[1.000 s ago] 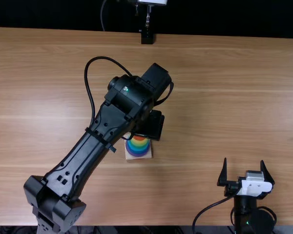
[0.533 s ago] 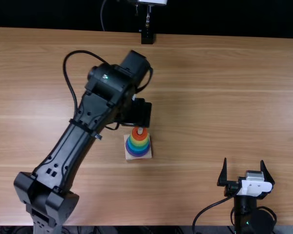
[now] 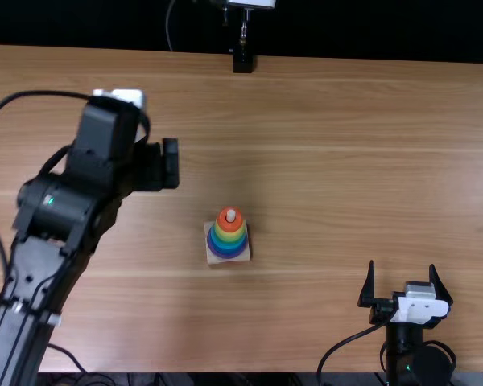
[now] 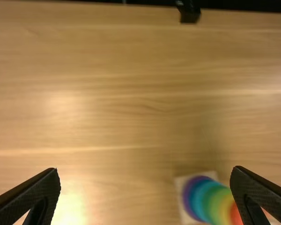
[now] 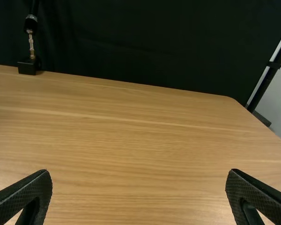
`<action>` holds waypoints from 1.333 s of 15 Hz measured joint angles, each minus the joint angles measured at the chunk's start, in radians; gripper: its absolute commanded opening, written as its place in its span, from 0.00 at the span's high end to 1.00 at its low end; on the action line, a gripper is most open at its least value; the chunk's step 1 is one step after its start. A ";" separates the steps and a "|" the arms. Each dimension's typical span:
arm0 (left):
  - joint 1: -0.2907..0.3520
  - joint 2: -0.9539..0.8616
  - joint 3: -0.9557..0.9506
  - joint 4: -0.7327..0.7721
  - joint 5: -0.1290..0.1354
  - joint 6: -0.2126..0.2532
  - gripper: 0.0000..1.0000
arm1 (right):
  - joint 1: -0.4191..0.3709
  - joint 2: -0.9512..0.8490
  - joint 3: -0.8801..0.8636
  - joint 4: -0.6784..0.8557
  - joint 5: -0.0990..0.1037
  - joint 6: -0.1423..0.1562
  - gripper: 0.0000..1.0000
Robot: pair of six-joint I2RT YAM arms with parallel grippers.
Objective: Build the Hanoi tower: stack the rings onto the peg from bottom to top in this color order: purple, dark blue, light blue, dark green, light green, yellow, orange.
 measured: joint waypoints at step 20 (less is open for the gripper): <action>0.198 -1.439 -1.577 0.858 0.004 0.238 0.00 | 0.000 0.000 0.000 0.000 0.000 0.001 0.00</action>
